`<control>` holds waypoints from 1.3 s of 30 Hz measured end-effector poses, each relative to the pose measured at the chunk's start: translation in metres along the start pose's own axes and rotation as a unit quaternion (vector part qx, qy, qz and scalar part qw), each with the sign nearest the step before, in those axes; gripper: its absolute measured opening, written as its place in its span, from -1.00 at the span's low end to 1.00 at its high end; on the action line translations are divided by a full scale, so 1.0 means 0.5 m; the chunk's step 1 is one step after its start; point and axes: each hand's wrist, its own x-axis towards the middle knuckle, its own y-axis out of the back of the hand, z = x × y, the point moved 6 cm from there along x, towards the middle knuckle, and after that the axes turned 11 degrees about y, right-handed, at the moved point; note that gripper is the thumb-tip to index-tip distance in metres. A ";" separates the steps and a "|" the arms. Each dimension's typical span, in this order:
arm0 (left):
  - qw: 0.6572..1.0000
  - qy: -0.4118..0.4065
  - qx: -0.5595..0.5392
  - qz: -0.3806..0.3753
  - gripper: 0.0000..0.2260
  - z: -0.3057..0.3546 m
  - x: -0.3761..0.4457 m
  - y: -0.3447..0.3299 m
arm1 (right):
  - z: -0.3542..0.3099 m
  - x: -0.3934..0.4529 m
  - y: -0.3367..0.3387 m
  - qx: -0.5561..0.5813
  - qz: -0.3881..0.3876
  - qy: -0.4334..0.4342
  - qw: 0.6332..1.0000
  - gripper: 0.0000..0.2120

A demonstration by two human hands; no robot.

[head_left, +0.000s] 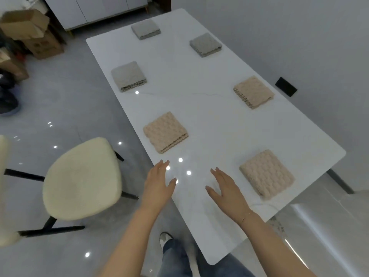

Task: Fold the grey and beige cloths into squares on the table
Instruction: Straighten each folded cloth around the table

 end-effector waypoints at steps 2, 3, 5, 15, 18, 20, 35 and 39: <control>1.000 -0.004 0.001 -0.009 -0.47 0.000 0.006 0.012 | -0.013 0.007 -0.003 0.010 0.016 0.001 1.000 -0.43; 1.000 -0.004 0.005 -0.015 -0.47 -0.001 0.011 0.016 | -0.018 0.012 -0.007 0.013 0.019 0.002 1.000 -0.44; 0.999 -0.002 0.014 -0.029 -0.48 -0.006 0.021 0.022 | -0.023 0.021 -0.016 0.024 0.020 -0.004 0.999 -0.45; 0.997 -0.034 0.032 -0.063 -0.56 -0.024 0.225 0.104 | -0.050 0.132 -0.073 0.104 0.044 -0.081 0.990 -0.52; 0.995 -0.036 0.045 -0.077 -0.58 -0.032 0.340 0.132 | -0.070 0.200 -0.098 0.186 0.094 -0.149 0.967 -0.57; 0.992 -0.056 0.053 -0.100 -0.60 -0.026 0.409 0.145 | -0.084 0.246 -0.113 0.244 0.138 -0.207 0.937 -0.63; 0.974 -0.013 0.039 -0.221 -0.91 -0.018 0.596 0.091 | -0.097 0.411 -0.189 0.416 0.336 -0.388 0.751 -0.83; 0.973 0.010 0.026 -0.231 -0.75 -0.017 0.593 0.089 | -0.092 0.422 -0.182 0.404 0.381 -0.379 0.741 -0.85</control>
